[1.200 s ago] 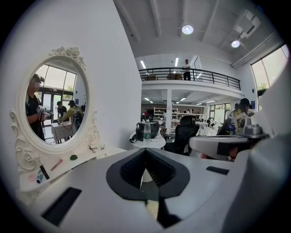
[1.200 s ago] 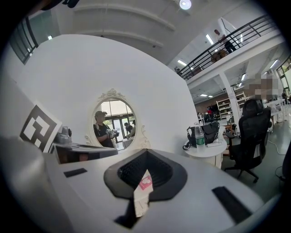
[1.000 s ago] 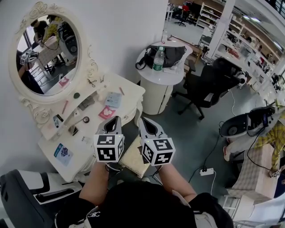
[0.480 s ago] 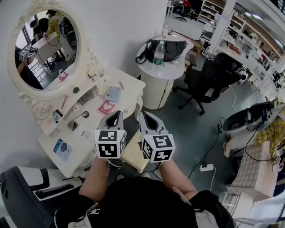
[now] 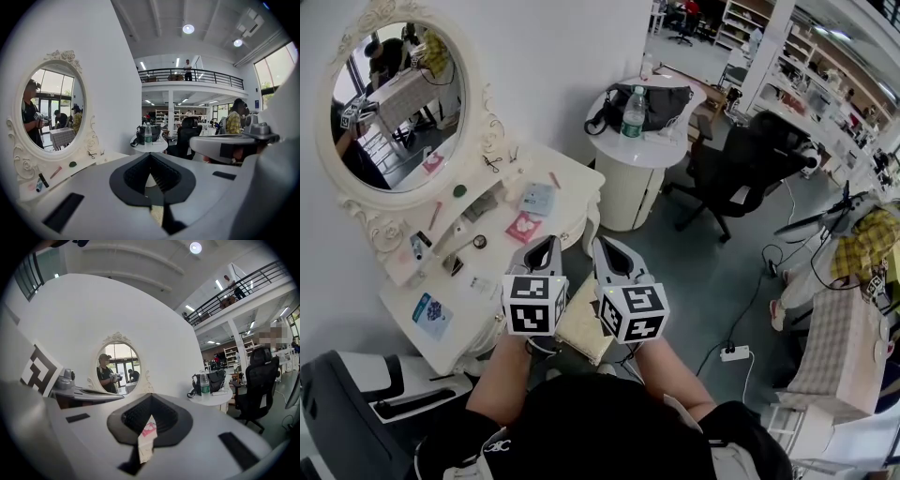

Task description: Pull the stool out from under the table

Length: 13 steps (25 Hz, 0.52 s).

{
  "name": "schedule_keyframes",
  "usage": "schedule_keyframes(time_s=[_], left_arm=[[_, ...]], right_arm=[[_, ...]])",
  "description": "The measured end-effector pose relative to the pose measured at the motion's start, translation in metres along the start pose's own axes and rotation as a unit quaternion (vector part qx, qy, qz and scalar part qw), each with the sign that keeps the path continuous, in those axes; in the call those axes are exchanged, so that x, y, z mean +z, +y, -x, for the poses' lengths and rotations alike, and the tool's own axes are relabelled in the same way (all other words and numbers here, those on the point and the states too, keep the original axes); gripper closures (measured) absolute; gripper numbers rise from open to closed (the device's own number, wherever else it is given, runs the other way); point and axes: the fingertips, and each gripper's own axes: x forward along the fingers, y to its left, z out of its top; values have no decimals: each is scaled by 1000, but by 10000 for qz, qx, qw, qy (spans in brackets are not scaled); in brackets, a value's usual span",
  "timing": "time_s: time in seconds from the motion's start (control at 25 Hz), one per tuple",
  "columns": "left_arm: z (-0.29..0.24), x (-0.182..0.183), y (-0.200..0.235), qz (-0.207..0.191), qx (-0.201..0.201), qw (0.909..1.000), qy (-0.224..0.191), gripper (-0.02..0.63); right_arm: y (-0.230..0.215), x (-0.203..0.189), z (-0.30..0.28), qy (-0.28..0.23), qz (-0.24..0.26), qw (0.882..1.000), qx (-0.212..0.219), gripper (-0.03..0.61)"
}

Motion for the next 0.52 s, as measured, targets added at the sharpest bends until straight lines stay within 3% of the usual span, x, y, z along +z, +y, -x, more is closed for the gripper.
schedule_keyframes(time_s=[0.52], left_arm=[[-2, 1, 0, -3, -18, 10000, 14, 614]], right_arm=[[-3, -3, -2, 81, 13, 10000, -27, 571]])
